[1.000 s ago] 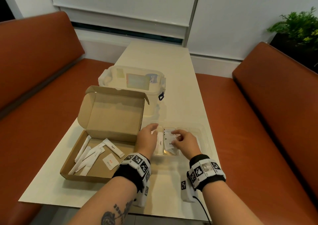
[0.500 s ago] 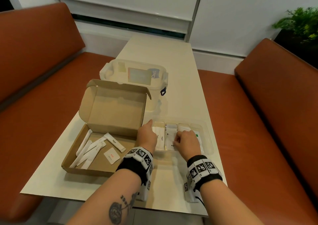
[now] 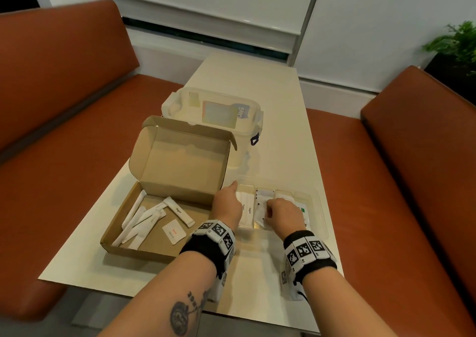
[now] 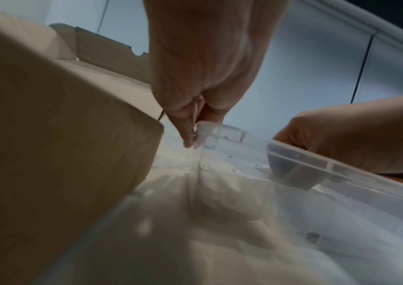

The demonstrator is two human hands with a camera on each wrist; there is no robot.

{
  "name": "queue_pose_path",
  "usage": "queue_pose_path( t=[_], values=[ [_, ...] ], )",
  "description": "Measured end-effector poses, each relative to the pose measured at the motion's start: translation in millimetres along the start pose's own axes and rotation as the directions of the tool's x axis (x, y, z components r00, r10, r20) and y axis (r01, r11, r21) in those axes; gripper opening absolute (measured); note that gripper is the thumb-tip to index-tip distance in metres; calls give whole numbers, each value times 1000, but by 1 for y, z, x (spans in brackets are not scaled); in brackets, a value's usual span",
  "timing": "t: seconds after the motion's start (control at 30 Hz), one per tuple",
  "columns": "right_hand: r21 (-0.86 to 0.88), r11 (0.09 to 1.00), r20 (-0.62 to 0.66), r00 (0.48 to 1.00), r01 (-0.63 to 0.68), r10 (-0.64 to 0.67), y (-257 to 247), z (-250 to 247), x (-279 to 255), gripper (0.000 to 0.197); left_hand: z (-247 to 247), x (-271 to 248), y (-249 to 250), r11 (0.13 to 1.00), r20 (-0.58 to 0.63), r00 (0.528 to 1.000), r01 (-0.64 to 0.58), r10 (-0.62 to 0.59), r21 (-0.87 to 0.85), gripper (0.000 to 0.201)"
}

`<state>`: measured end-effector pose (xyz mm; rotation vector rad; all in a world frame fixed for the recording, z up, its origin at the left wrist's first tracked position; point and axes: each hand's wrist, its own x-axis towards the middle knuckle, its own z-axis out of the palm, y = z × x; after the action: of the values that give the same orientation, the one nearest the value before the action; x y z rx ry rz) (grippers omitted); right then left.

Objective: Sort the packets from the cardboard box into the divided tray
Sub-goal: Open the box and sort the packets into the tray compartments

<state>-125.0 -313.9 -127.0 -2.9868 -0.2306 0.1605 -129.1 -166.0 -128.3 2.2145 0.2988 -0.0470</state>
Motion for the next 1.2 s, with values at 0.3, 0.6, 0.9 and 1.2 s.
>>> queue_pose_path(
  t=[0.3,0.6,0.9,1.2],
  values=[
    [-39,993,-29,993,112,-113,0,-1,4,16,-3,1,1,1000,19,1000,0,0,-8,65],
    [-13,969,78,967,246,-244,12,-12,7,17,-4,0,2,999,29,999,14,-13,-42,66],
    [64,972,155,959,228,-236,8,-24,14,19,-4,1,2,1000,37,999,21,-20,-16,65],
    [82,975,1,978,207,-208,12,-16,3,9,-1,2,0,999,19,1000,20,-20,-26,65]
  ],
)
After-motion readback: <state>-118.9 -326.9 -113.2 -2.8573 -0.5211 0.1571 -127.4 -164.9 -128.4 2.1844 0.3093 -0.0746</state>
